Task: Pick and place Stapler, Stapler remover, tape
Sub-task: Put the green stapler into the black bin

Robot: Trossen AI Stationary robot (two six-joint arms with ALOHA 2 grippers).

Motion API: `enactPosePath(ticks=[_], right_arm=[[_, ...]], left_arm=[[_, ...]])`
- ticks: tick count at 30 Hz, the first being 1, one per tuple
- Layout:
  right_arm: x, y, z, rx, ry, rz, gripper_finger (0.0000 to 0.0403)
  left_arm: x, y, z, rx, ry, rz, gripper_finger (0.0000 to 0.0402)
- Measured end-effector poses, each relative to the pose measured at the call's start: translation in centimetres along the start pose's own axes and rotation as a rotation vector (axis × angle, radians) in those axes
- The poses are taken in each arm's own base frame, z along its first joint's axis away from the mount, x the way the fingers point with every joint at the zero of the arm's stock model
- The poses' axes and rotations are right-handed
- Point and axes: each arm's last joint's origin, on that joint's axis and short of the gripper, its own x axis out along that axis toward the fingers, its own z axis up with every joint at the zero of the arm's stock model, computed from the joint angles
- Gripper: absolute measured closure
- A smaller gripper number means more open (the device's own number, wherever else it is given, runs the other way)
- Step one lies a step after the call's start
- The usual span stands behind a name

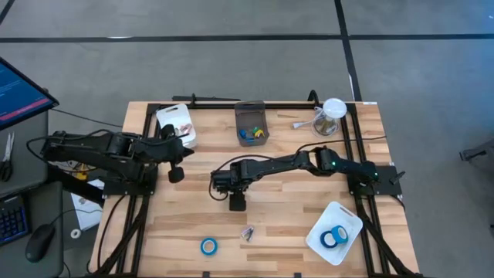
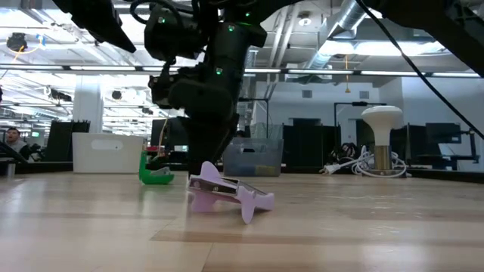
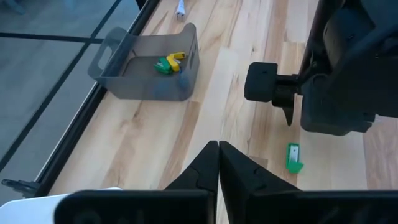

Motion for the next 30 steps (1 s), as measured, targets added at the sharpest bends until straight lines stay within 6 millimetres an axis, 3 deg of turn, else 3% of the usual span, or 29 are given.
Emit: enactPosePath(ticks=[11,30], right_arm=[[-1.9,-0.5,1.6,0.032,-0.097,0.002,0.0213],[-2.2,-1.5,2.8,0.046,-0.211,0.031,0.0206]], left_arm=[[0.0,0.0,0.0,0.000,0.000,0.000,0.0398],[0.0,0.0,0.0,0.000,0.000,0.000,0.0398]])
